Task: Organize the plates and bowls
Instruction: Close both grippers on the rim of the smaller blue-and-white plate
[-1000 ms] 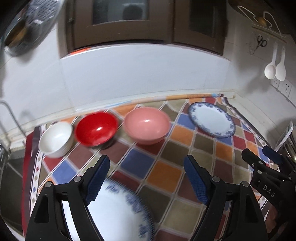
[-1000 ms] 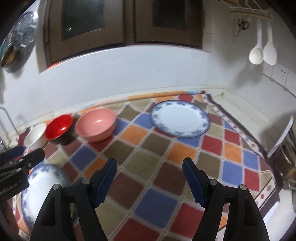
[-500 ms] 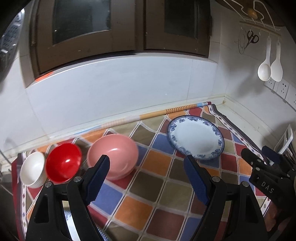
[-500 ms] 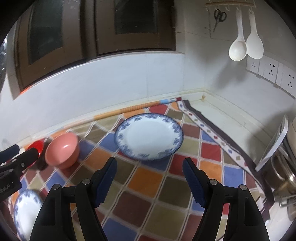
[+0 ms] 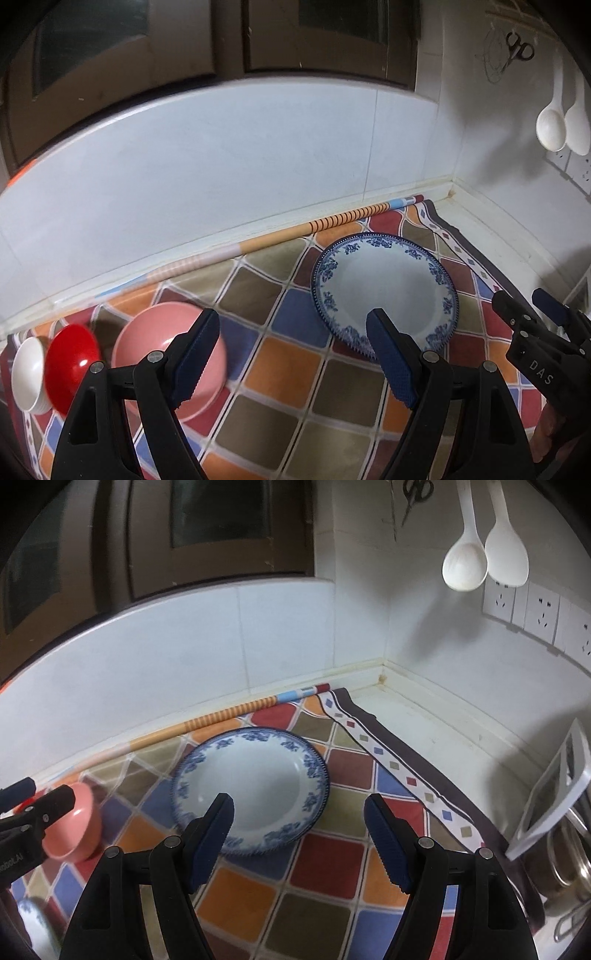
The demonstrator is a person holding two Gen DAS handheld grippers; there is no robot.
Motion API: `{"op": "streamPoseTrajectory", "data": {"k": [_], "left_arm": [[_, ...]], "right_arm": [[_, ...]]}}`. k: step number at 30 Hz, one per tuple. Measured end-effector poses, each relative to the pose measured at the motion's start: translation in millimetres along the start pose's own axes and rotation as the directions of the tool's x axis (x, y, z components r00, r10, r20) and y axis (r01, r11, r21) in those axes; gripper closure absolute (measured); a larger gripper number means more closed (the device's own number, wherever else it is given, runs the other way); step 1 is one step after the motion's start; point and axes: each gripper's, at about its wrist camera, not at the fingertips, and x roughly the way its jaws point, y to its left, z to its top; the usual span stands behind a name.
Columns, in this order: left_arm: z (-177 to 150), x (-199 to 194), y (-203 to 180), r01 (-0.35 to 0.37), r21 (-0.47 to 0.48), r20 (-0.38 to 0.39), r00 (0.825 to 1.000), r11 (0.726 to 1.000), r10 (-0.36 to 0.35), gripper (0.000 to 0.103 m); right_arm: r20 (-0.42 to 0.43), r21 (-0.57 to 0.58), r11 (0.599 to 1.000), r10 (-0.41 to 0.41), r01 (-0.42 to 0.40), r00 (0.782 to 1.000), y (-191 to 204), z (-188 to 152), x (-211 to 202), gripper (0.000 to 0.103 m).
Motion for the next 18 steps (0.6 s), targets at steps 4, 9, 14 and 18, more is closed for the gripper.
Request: {"op": "streamPoseTrajectory", "data": {"k": [4,9,14,18], "left_arm": [[7.1,29.9,-10.2,-0.008,0.011,-0.033,0.999,1.0,0.008,0.021],[11.9,60.7,-18.5,-0.025,0.018,-0.072,0.997,1.0,0.026,0.022],[15.4,95.2,-20.8,-0.024,0.01,-0.123,0.992,1.0,0.026,0.025],[15.5,123.0,-23.5,-0.021,0.016,-0.169,0.985,1.0,0.024,0.027]], "right_arm": [[-0.025,0.011,1.0,-0.014,0.014,1.0,-8.9,5.8,29.7,0.029],[-0.057,0.024,1.0,-0.015,0.016,0.998,-16.4,9.1,64.0,0.029],[-0.095,0.037,0.999,-0.004,0.008,0.995,-17.8,7.7,96.3,0.029],[-0.134,0.041,0.999,0.003,0.003,0.991,-15.7,5.6,122.5,0.029]]}}
